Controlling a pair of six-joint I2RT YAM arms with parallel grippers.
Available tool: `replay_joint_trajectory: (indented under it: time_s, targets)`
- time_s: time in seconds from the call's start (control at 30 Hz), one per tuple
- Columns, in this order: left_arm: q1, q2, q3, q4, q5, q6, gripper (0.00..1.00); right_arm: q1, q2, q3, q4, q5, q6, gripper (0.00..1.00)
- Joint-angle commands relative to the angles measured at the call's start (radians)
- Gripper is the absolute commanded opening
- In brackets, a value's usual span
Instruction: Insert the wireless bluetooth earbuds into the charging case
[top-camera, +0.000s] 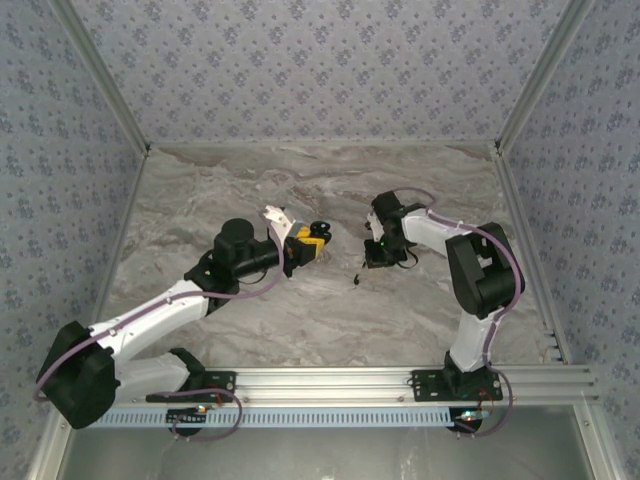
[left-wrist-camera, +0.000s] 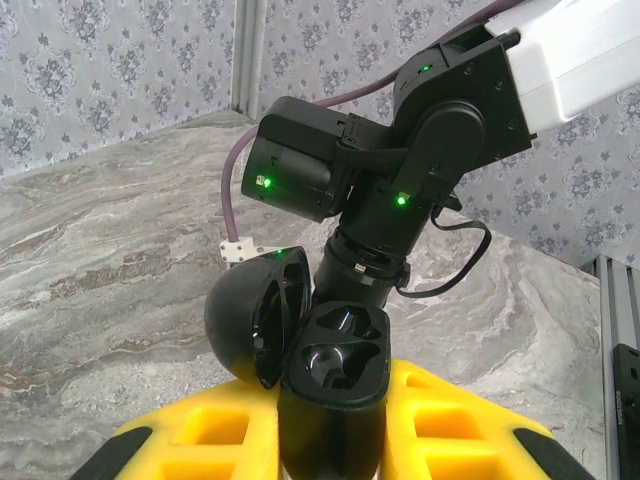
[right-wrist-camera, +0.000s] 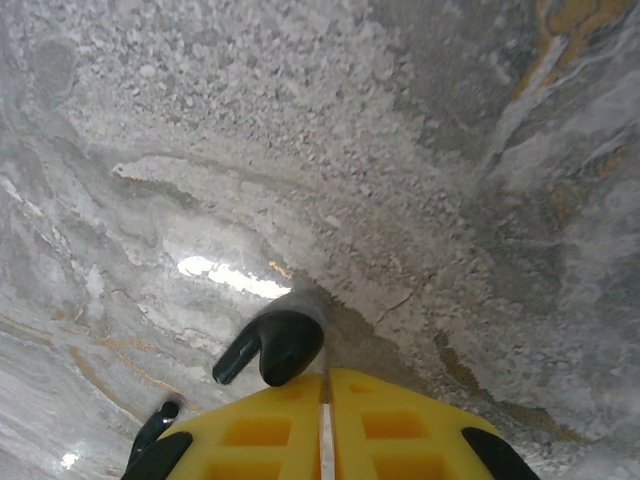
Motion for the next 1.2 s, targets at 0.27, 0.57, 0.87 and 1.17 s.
replay_joint_trajectory:
  time_s: [0.27,0.57,0.87,1.17]
  targets:
    - [-0.005,-0.031,-0.002,0.013,-0.010,0.007,0.22,0.002,0.028,0.044,-0.020,0.045,-0.003,0.12]
    - [-0.006,-0.031,-0.001,0.011,-0.013,0.013,0.22,0.005,-0.055,0.044,-0.025,0.022,0.017,0.18]
    - [-0.005,-0.031,0.000,0.008,-0.012,0.014,0.22,0.006,-0.047,0.099,-0.030,-0.035,0.040,0.31]
    - [-0.005,-0.035,0.002,0.003,-0.012,0.017,0.22,0.012,0.011,0.139,-0.061,-0.006,0.125,0.39]
